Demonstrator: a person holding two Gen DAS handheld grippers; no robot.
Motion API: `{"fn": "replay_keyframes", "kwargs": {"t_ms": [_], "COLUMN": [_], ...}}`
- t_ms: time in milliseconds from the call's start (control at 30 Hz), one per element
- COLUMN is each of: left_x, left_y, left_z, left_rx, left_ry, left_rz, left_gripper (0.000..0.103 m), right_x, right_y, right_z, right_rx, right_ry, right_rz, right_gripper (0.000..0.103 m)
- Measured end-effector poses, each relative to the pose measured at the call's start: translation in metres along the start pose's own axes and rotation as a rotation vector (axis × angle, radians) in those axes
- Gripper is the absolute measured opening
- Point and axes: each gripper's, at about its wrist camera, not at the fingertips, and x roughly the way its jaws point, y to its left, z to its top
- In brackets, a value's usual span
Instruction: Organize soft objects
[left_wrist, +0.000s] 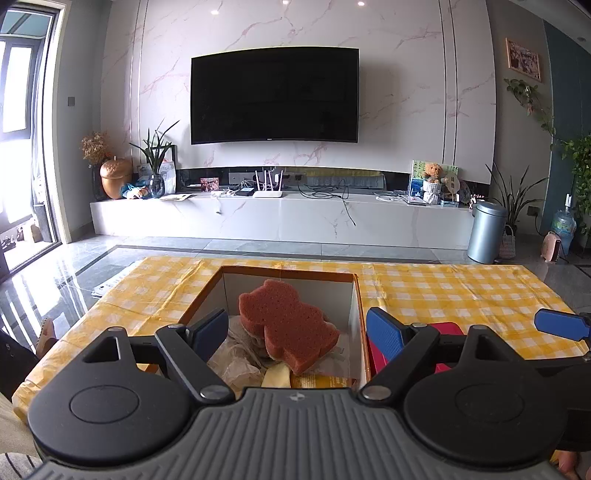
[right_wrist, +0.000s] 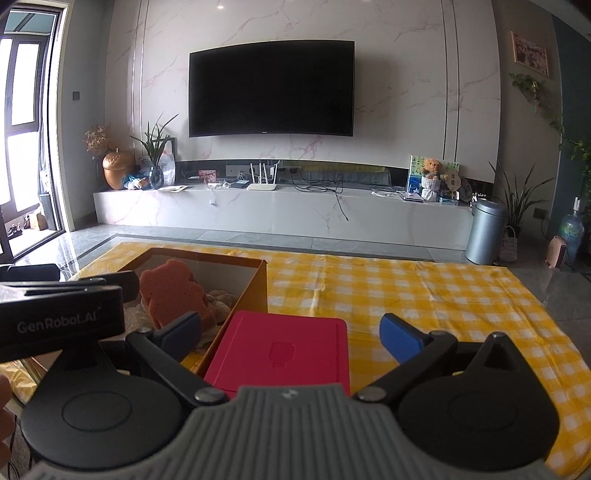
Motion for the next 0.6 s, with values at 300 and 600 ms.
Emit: {"fn": "replay_keyframes", "kwargs": {"t_ms": [300, 600], "left_x": [-0.0033, -0.0008], "left_y": [-0.0021, -0.0040], "left_z": [-0.0007, -0.0020], "left_rx": [0.011, 0.005], "left_ry": [-0.014, -0.003], "left_rz": [-0.003, 0.008], "left_gripper": [0.099, 0.097], "right_x": [0.0010, 0.0025], "right_y": [-0.0012, -0.0009], "right_z": [-0.0037, -0.0049], "right_rx": [0.015, 0.018], "right_ry": [0.020, 0.036], "right_rz": [0.034, 0.027], "right_gripper": [0.100, 0.100]}}
